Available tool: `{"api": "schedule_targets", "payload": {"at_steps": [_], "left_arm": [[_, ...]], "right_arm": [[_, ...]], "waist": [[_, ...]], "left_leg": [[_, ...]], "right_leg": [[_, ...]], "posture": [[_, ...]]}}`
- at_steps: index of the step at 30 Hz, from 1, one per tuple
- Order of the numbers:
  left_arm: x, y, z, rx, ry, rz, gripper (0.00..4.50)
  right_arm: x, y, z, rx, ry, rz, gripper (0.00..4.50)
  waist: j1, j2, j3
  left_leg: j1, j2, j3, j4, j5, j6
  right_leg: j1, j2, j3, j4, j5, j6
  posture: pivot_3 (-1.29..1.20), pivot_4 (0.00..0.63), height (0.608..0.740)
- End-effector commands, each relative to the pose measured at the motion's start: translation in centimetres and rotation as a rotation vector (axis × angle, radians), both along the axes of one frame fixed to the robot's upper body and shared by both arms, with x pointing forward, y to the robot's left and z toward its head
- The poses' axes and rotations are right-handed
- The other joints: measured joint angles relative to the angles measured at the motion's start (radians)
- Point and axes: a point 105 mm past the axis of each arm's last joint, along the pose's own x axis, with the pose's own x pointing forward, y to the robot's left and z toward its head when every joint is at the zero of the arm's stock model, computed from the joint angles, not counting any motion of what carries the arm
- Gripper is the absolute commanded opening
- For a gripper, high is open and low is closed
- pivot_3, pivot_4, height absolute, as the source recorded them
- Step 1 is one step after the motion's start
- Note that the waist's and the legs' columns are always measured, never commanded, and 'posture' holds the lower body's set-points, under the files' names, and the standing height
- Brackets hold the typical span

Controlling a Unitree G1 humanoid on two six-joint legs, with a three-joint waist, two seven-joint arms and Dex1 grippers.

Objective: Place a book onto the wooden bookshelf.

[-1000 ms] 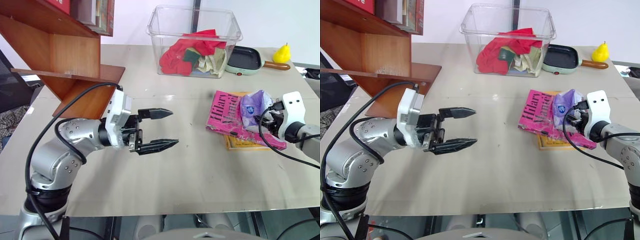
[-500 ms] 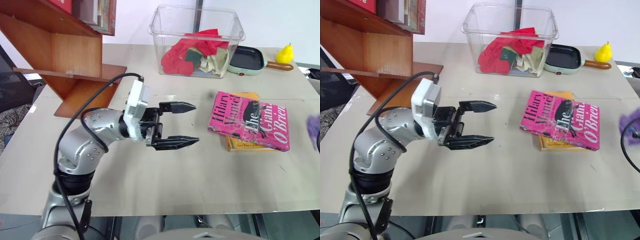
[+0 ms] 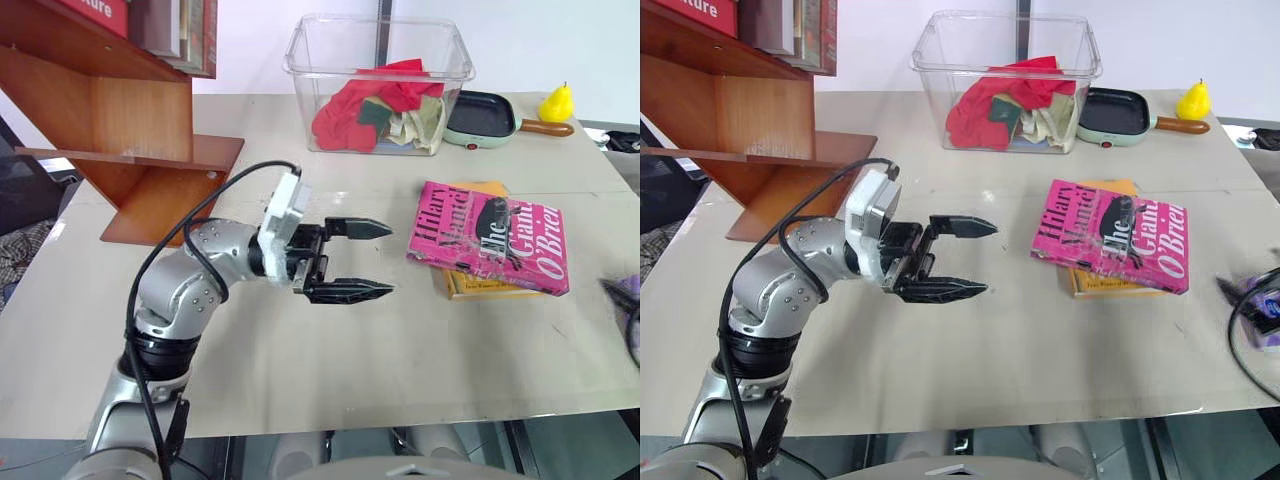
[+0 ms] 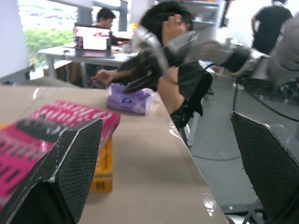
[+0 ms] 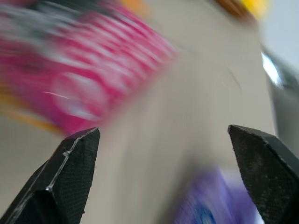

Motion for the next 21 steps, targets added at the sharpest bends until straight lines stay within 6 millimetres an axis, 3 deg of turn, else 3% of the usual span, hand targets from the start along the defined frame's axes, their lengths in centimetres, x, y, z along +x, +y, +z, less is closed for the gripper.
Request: {"api": "schedule_targets", "payload": {"at_steps": [1,3,6,10,14,18,21], "left_arm": [[0.0,0.9,0.5,-0.015,-0.013,0.049,4.5],[0.0,1.4,0.1,0.006,-0.017,0.075,4.5],[0.0,2.0,0.0,0.014,-0.03,0.115,4.5],[-0.7,1.8,0.8,0.019,-0.041,0.108,4.5],[-1.2,1.8,1.5,0.037,-0.074,0.103,4.5],[-1.8,2.0,2.4,0.026,-0.08,0.119,4.5],[-3.1,1.6,2.5,0.026,-0.085,0.121,4.5]], "right_arm": [[0.7,0.3,-1.3,-0.003,-0.032,-0.023,4.42],[1.6,-0.2,-1.2,0.196,-0.069,-0.137,4.42],[2.0,-1.6,-0.3,0.381,-0.095,-0.243,3.62],[3.0,-4.7,0.3,0.438,-0.09,-0.376,1.77],[4.8,-6.1,-0.3,0.424,-0.024,-0.428,0.02],[6.5,-6.6,-1.4,0.406,0.039,-0.43,0.02],[7.8,-5.7,-2.1,0.403,0.079,-0.37,0.02]], "waist": [[0.004,-0.002,0.001],[0.006,-0.003,0.001],[0.007,-0.002,0.001],[0.009,-0.003,0.001],[0.005,-0.003,0.001],[0.001,-0.002,0.002],[0.0,-0.002,0.002]], "left_leg": [[0.0,0.0,0.001,0.001,0.0,0.0],[-0.001,-0.001,0.002,0.003,0.0,0.0],[-0.001,-0.003,0.002,0.005,0.0,0.0],[-0.001,-0.003,0.004,0.004,0.0,0.0],[-0.001,-0.003,0.004,0.002,0.0,0.0],[0.0,-0.002,0.003,0.0,0.0,0.0],[0.0,-0.002,0.004,0.0,0.0,0.0]], "right_leg": [[0.0,-0.001,0.0,0.0,0.0,0.0],[0.0,-0.003,0.001,0.0,0.0,0.0],[0.0,-0.006,0.003,0.0,0.0,0.0],[0.0,-0.006,0.003,0.0,0.001,-0.001],[0.0,-0.005,0.002,-0.001,0.003,-0.004],[-0.001,-0.002,0.002,0.0,0.002,-0.004],[-0.001,-0.002,0.003,0.0,0.003,-0.004]], "posture": [[0.0,0.15,0.74],[0.0,0.15,0.74],[0.0,0.15,0.74],[0.0,0.15,0.74],[0.0,0.15,0.74],[0.0,0.15,0.74],[0.0,0.15,0.74]]}}
